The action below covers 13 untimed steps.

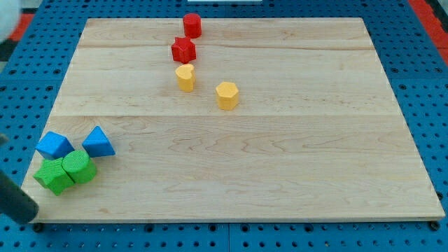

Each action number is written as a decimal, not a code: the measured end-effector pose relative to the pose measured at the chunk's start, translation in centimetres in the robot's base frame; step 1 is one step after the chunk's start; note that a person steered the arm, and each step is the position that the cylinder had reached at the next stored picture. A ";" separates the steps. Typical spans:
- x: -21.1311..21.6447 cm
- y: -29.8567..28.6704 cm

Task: Move green circle towards red star

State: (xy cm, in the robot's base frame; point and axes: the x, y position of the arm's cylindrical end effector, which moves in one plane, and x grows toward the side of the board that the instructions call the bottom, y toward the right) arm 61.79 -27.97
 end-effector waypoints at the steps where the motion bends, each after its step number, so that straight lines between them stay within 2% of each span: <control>1: -2.0 -0.4; 3: -4.3 -2.1; 5: -5.9 0.5; 6: -5.9 3.0; 8: -5.9 3.5; 10: -3.0 2.6; 13: -6.8 12.8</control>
State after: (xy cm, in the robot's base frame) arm 54.97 -15.21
